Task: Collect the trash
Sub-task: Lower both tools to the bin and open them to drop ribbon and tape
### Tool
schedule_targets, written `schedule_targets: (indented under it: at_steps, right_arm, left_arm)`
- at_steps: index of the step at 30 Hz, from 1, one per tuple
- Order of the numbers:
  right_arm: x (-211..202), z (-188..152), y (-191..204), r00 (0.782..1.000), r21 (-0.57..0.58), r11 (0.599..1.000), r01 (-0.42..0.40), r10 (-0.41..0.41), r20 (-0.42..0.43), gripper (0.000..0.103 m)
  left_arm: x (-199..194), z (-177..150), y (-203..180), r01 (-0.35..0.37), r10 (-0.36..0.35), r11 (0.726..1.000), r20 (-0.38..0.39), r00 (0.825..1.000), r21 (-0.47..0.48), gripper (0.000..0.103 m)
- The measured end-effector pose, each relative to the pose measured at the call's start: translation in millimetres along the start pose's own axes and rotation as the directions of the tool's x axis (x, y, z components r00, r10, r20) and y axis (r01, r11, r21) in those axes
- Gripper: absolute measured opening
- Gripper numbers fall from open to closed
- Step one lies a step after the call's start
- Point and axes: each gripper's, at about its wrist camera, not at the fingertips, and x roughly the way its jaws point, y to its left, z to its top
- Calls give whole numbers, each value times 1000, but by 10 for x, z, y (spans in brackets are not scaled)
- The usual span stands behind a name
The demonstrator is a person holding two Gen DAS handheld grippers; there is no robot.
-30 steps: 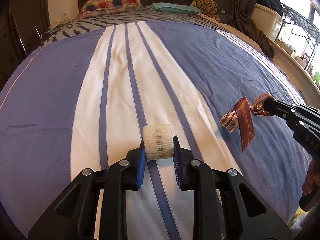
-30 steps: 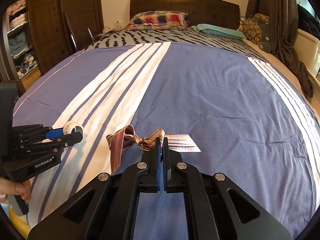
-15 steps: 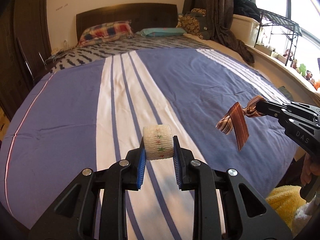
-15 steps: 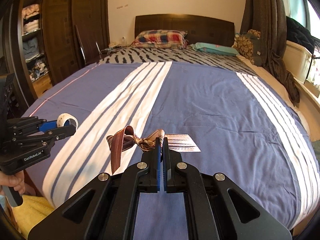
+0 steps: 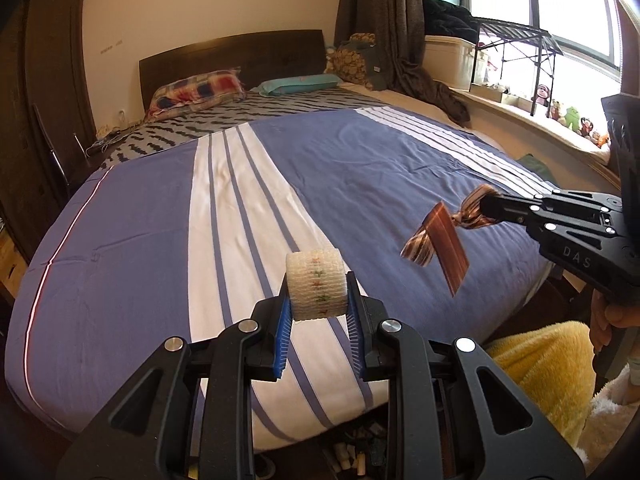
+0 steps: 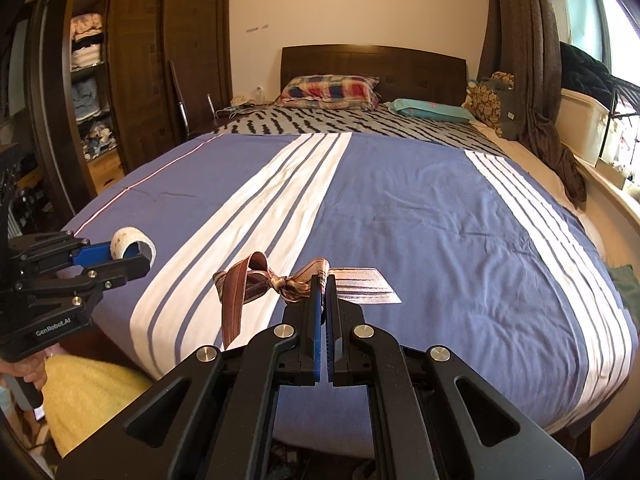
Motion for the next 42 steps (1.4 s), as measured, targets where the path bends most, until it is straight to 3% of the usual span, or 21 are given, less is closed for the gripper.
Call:
schedule_targets:
  at_steps: [11, 19, 26, 32, 37, 42]
  right_arm:
    - [-431, -634, 295, 997, 9, 997, -81, 81, -16, 3]
    - [-201, -1246, 398, 981, 37, 994, -100, 105, -161, 3]
    - [386, -1774, 449, 927, 74, 992, -100, 120, -357, 3]
    - [855, -2184, 503, 853, 110, 990, -90, 134, -505, 3]
    - [1110, -2348, 572, 809, 119, 989, -83, 137, -572, 3]
    - [1295, -2438, 558, 770, 168, 982, -87, 173, -614, 3]
  left_arm:
    - [-387, -714, -208, 80, -80, 996, -24, 996, -34, 23]
    - [-108, -1313, -240, 119, -134, 988, -160, 978, -104, 23]
    - [467, -1871, -261, 135, -187, 976, -338, 923, -171, 23]
    - [902, -2184, -316, 141, -224, 967, -452, 863, -211, 23]
    - [1226, -2420, -356, 142, -247, 963, -535, 808, -229, 23]
    - [1397, -2555, -319, 134, -255, 960, -575, 778, -245, 23]
